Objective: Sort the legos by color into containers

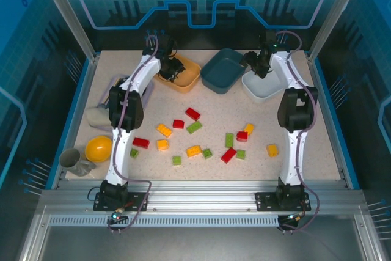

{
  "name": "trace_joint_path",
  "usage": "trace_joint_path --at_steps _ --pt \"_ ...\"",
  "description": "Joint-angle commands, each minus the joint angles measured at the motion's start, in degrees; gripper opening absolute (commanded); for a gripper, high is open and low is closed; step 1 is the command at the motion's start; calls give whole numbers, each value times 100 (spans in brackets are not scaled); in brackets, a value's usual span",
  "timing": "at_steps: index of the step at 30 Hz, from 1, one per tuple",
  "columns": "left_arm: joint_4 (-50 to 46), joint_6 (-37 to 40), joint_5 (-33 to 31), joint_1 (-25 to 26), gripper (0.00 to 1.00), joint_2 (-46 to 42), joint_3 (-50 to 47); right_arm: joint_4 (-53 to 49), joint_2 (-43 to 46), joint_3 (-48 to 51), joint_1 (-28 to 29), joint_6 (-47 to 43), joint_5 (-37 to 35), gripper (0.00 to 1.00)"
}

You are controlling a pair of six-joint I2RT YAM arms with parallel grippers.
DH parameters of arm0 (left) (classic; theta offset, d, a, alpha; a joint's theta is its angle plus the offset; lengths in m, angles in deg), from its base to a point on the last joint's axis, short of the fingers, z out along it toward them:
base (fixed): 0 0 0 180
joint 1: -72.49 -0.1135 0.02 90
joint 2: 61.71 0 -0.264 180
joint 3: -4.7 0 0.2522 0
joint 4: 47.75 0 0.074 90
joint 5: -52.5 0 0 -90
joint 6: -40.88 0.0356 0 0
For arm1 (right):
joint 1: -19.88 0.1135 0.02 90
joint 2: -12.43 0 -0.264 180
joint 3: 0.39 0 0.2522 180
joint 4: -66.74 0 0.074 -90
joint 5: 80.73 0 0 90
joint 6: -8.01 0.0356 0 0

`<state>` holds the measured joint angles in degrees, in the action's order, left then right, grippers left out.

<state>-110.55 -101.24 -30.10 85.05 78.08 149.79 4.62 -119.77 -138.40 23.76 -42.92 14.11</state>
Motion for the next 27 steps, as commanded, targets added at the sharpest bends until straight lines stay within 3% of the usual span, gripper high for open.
trace_joint_path --at_steps 1,6,12,20,27 --pt "-210 218 386 53 38 182 330 -473 -398 -470 84 92 121 75" --pt "-449 534 445 122 38 312 354 -597 -846 -906 81 59 169 75" --pt "-763 1040 487 183 29 248 295 -770 -1297 -1442 82 -65 392 73" --pt "-1191 1747 381 300 19 -141 -107 -1271 -1442 -1578 151 -369 112 58" --pt "-1072 2159 214 348 18 -902 -1325 -1560 -1167 -1260 246 -796 -386 42"
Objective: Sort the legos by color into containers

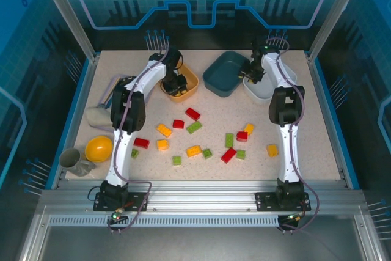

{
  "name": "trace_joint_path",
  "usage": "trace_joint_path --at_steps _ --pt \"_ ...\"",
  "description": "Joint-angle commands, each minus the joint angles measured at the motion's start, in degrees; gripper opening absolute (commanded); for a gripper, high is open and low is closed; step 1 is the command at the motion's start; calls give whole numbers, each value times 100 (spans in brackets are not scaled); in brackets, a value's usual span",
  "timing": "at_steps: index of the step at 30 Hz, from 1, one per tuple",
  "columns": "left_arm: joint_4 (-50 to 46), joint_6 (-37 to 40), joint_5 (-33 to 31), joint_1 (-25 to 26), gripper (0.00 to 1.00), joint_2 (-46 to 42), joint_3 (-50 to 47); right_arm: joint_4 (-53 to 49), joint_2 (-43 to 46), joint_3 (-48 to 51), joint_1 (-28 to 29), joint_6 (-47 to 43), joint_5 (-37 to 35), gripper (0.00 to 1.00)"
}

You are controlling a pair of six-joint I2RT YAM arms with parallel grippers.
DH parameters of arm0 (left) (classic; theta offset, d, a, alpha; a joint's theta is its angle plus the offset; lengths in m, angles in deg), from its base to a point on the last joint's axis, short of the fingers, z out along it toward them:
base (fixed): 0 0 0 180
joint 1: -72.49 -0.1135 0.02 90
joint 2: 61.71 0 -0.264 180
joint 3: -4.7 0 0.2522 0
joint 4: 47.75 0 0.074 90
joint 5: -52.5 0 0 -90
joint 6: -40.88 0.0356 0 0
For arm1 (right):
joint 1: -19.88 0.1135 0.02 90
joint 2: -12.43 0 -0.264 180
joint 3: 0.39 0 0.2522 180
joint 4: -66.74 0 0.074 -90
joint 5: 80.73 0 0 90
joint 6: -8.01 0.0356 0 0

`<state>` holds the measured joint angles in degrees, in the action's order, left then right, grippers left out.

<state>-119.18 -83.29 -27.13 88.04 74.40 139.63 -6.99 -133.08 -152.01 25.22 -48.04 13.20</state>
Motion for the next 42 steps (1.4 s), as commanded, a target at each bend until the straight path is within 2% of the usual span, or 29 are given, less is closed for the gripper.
trace_joint_path --at_steps 1,3,8,11,15,19,23,26,32,38,42 --pt "-205 451 -125 61 18 -663 -463 -421 236 184 118 -346 -357 40" --pt "-198 602 -196 87 18 -894 -759 -412 399 408 138 -477 -433 37" --pt "-178 872 -561 115 14 -1426 -1421 -276 912 1127 193 -896 -682 21" --pt "0 772 -754 81 19 -1639 -1487 -134 1180 1525 220 -1146 -782 15" --pt "38 452 -776 6 23 -1414 -948 -53 1392 1780 272 -1316 -843 13" --pt "-345 91 -707 -128 23 -605 202 54 1355 1763 365 -1369 -586 11" --pt "-644 -78 -552 -235 23 249 1347 73 1252 1589 533 -1391 -418 11" --pt "-607 -46 -419 -254 24 654 1798 57 1027 1404 647 -1386 -291 11" --pt "-267 120 126 -222 24 1008 1924 -129 703 1019 863 -1307 -260 11" --pt "-49 877 660 18 22 1058 1911 -201 565 814 917 -1177 -171 13" --pt "-192 1384 782 200 20 1067 1857 -286 596 816 886 -1193 -206 26"
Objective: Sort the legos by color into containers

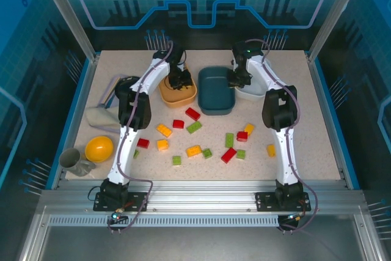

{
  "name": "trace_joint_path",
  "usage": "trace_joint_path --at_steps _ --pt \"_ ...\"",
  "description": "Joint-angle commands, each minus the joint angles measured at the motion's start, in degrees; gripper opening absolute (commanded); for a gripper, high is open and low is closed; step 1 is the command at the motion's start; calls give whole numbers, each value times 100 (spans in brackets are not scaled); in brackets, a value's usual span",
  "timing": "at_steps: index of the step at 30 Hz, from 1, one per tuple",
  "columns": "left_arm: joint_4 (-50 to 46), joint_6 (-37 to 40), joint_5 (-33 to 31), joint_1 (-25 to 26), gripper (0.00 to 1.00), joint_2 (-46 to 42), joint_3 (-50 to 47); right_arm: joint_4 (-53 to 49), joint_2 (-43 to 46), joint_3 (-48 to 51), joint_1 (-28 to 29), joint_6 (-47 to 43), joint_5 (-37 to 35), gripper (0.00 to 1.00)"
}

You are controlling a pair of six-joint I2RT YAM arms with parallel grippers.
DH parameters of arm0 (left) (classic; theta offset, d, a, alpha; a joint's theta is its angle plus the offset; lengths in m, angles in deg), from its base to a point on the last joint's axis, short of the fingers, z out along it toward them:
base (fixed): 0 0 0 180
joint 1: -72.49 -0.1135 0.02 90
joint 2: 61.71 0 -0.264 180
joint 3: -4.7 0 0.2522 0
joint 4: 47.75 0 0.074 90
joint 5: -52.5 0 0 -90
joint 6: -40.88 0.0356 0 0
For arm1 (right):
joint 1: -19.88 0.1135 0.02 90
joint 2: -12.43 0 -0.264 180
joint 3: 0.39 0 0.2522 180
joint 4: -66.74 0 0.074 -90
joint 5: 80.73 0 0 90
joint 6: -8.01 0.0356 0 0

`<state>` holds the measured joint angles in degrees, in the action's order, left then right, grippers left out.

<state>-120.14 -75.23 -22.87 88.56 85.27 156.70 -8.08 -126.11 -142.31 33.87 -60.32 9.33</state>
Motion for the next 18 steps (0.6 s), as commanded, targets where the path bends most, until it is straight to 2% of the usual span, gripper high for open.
trace_joint_path --at_steps 1,5,8,15,18 --pt "-132 644 343 175 19 -48 85 -211 -62 -121 10 39 146 31" --pt "-179 787 123 193 16 -240 -194 -51 376 386 -74 18 127 51" --pt "-241 904 -106 181 16 -398 -227 269 996 989 -169 38 161 59" --pt "-410 891 -431 168 17 -706 -146 872 2063 2207 -844 566 272 61" --pt "-375 721 -826 168 22 -999 -323 852 2067 2207 -1059 611 306 57"
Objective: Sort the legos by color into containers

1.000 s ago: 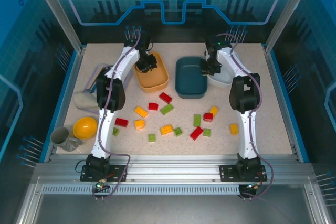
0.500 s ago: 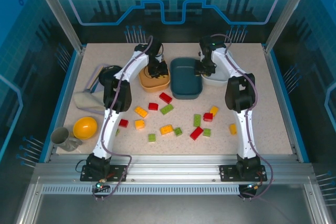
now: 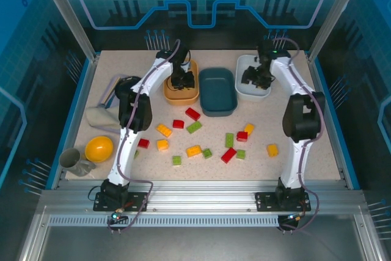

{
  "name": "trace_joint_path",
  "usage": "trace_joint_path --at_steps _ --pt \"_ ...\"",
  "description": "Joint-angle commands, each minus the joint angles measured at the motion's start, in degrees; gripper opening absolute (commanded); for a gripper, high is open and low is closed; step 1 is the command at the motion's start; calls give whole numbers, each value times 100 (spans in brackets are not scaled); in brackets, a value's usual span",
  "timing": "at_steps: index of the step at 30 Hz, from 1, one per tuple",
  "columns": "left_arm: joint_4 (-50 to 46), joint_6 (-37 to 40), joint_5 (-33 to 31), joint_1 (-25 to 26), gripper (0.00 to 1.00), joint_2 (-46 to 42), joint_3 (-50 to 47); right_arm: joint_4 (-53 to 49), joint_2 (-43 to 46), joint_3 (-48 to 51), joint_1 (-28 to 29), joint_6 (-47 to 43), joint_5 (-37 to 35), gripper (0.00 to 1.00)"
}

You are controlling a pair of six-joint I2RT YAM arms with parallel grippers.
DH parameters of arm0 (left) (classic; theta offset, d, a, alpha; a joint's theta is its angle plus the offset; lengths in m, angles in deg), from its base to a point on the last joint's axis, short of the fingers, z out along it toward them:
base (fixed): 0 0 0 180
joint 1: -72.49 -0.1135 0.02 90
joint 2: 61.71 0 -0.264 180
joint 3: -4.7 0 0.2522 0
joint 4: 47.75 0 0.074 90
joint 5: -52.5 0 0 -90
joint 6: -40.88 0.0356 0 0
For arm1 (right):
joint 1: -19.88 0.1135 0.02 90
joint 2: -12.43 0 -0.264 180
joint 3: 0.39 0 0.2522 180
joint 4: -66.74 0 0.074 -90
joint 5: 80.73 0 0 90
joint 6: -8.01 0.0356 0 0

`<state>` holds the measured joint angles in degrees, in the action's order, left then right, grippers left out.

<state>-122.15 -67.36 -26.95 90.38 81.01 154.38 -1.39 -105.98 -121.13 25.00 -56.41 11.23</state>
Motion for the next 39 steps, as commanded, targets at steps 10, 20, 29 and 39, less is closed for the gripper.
trace_joint_path --at_steps 10,20,29,39 --pt "-103 -726 -369 -275 24 -808 -779 -592 -819 -500 -226 145 -318 34" --pt "-362 -710 -842 -400 22 -824 -1313 -823 -581 72 -238 -254 -787 32" --pt "-383 -640 -1227 -444 20 -1218 -2017 -667 -127 731 -72 -381 -868 32" --pt "-59 -566 -1093 -415 24 -1655 -2344 -435 408 1101 75 -329 -820 32"
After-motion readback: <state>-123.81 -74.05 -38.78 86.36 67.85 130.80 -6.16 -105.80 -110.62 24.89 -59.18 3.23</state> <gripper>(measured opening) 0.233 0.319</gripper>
